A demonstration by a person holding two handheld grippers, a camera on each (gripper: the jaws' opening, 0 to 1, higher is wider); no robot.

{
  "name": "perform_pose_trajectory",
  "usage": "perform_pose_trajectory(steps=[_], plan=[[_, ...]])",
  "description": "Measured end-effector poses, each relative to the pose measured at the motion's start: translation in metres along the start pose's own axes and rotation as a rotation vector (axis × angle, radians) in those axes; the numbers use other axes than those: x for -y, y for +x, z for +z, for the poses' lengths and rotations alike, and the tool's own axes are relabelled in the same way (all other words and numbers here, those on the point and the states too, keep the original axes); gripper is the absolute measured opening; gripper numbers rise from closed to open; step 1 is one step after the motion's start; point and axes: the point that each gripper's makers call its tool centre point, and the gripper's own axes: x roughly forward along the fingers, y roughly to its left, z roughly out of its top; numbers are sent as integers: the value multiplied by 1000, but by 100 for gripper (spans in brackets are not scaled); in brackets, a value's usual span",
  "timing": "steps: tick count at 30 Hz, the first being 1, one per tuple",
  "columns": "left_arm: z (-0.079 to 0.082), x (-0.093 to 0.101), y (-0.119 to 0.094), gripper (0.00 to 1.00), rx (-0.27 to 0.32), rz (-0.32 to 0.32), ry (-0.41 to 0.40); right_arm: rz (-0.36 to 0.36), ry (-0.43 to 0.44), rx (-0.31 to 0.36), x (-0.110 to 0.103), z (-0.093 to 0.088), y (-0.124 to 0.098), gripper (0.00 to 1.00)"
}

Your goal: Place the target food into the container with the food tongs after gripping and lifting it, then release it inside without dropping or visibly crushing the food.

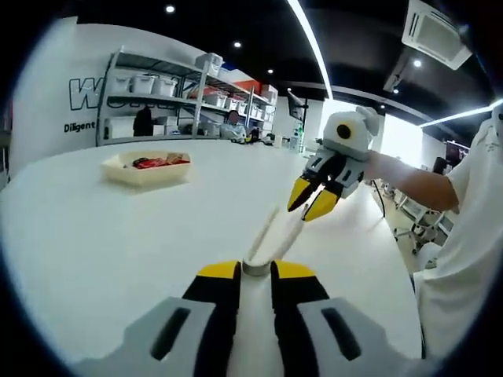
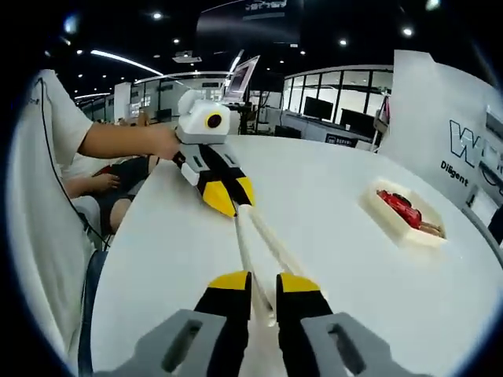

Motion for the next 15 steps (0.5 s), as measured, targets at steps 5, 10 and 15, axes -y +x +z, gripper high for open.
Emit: perform_pose_trajectory(steps=[5, 10, 15], plan=[[1, -2, 1, 15, 3, 10, -9, -35, 35, 33, 2, 3, -12, 1], [10, -2, -5, 14, 52, 34, -3, -110, 103, 79, 12, 1, -29, 13], [24, -2, -13, 16, 111, 59, -21, -160, 127, 79, 15, -5, -36, 30]])
